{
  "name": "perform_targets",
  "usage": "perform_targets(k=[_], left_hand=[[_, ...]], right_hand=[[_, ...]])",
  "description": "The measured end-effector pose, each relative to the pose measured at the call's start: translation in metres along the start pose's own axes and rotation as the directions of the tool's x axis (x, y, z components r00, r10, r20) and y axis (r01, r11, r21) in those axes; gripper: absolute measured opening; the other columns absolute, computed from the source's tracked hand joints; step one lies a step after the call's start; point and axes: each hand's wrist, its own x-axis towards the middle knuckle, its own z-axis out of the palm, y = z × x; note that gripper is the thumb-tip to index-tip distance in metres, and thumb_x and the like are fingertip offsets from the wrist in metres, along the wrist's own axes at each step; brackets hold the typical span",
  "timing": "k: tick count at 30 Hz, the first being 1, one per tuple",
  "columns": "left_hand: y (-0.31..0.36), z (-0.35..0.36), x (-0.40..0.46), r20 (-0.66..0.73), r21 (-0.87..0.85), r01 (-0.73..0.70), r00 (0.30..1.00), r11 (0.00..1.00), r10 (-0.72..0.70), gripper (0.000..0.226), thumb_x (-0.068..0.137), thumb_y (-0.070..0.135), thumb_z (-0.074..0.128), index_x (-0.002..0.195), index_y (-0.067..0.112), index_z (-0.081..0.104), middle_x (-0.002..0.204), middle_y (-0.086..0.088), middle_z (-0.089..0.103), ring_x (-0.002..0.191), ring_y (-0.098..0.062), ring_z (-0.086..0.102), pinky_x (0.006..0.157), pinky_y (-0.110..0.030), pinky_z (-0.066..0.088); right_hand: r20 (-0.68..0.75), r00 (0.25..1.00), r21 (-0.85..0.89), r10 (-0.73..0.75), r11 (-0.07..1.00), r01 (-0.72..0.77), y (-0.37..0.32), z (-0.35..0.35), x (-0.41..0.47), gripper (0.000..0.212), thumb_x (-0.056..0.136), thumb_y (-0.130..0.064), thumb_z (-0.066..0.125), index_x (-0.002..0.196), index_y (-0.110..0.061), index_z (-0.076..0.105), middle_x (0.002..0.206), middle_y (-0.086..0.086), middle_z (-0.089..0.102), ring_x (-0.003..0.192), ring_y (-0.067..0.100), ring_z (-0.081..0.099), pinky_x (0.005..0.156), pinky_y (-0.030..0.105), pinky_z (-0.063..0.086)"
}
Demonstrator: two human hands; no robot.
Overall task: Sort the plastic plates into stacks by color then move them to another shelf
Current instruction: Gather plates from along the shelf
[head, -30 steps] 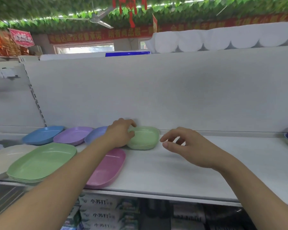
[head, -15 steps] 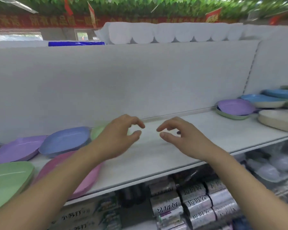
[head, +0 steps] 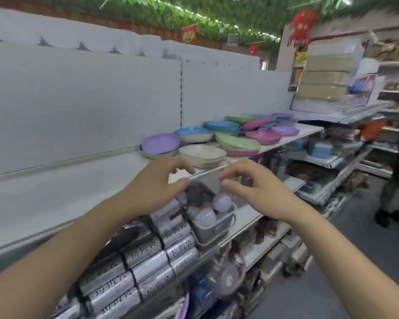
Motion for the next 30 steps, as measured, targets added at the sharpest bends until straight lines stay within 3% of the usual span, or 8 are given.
perform_targets(k=[3,6,9,13,19,23,26,30], left_hand=[[0.026,0.050,0.036,0.018,-0.047,0.005,1.000,0.999,-0.004,0.021,0.094,0.027,0.065,0.110,0.039,0.066,0.116,0.020,0.061,0.110,-0.001,0.055,0.095,-0.029,0.044],[0.035,0.081,0.068,0.006,0.009,0.020,1.000,1.000,-0.020,0.019,0.093,0.031,0.063,0.108,0.043,0.063,0.111,0.020,0.059,0.106,0.006,0.053,0.092,-0.029,0.044],[0.025,0.095,0.093,-0.084,0.205,0.051,0.996,0.977,-0.034,0.021,0.093,0.035,0.061,0.113,0.042,0.062,0.106,0.013,0.057,0.102,-0.005,0.056,0.090,-0.037,0.048],[-0.003,0.098,0.121,-0.185,0.466,0.165,0.979,0.869,-0.087,0.029,0.098,0.040,0.056,0.124,0.034,0.067,0.103,0.004,0.057,0.104,-0.021,0.055,0.085,-0.041,0.049],[-0.026,0.088,0.143,-0.129,0.428,0.225,0.974,0.875,-0.187,0.021,0.099,0.045,0.055,0.101,0.038,0.075,0.081,0.016,0.058,0.085,-0.013,0.058,0.071,-0.036,0.047],[-0.012,0.073,0.154,-0.276,0.499,0.219,0.957,0.838,-0.085,0.023,0.101,0.040,0.052,0.093,0.033,0.072,0.056,0.014,0.051,0.060,-0.009,0.051,0.062,-0.032,0.041],[0.003,0.062,0.157,-0.317,0.322,0.273,0.933,0.906,-0.168,0.022,0.105,0.032,0.047,0.090,0.029,0.062,0.067,0.016,0.067,0.049,-0.005,0.063,0.067,-0.030,0.049],[0.018,0.057,0.139,-0.335,-0.089,0.478,0.812,0.874,-0.478,0.018,0.107,0.034,0.042,0.096,0.025,0.052,0.085,0.008,0.077,0.054,-0.025,0.072,0.055,-0.037,0.055]], right_hand=[[0.018,0.999,-0.027,0.045,0.999,-0.044,0.054,-0.042,-0.010,0.008,0.097,-0.035,0.067,0.103,-0.037,0.072,0.106,-0.015,0.060,0.099,0.001,0.058,0.085,0.022,0.040],[0.023,0.999,-0.018,0.048,0.999,-0.047,0.097,-0.068,-0.001,0.009,0.096,-0.037,0.067,0.103,-0.039,0.072,0.104,-0.010,0.059,0.098,0.006,0.059,0.085,0.025,0.042],[0.037,0.999,0.012,0.015,1.000,-0.016,0.126,-0.076,0.022,0.009,0.096,-0.034,0.068,0.102,-0.038,0.072,0.103,-0.012,0.060,0.100,0.005,0.059,0.087,0.023,0.042],[0.076,0.996,0.039,-0.049,0.998,0.047,0.150,-0.064,0.067,0.007,0.096,-0.034,0.068,0.101,-0.035,0.073,0.103,-0.015,0.063,0.099,0.003,0.061,0.087,0.023,0.045],[0.182,0.970,0.111,-0.160,0.984,0.141,0.165,-0.039,0.125,0.009,0.097,-0.032,0.067,0.102,-0.031,0.074,0.105,-0.014,0.064,0.094,0.005,0.063,0.085,0.025,0.052],[0.199,0.950,0.145,-0.239,0.966,0.212,0.168,-0.034,0.151,0.008,0.096,-0.032,0.067,0.099,-0.033,0.074,0.100,-0.012,0.065,0.090,0.006,0.061,0.079,0.020,0.049],[0.199,0.937,0.145,-0.286,0.955,0.261,0.170,-0.029,0.164,0.008,0.096,-0.033,0.066,0.099,-0.032,0.073,0.091,-0.013,0.065,0.083,0.008,0.059,0.075,0.023,0.048],[0.155,0.950,0.063,-0.272,0.962,0.266,0.174,-0.019,0.171,0.015,0.098,-0.039,0.061,0.111,-0.036,0.067,0.078,-0.014,0.065,0.075,0.004,0.059,0.074,0.035,0.050]])
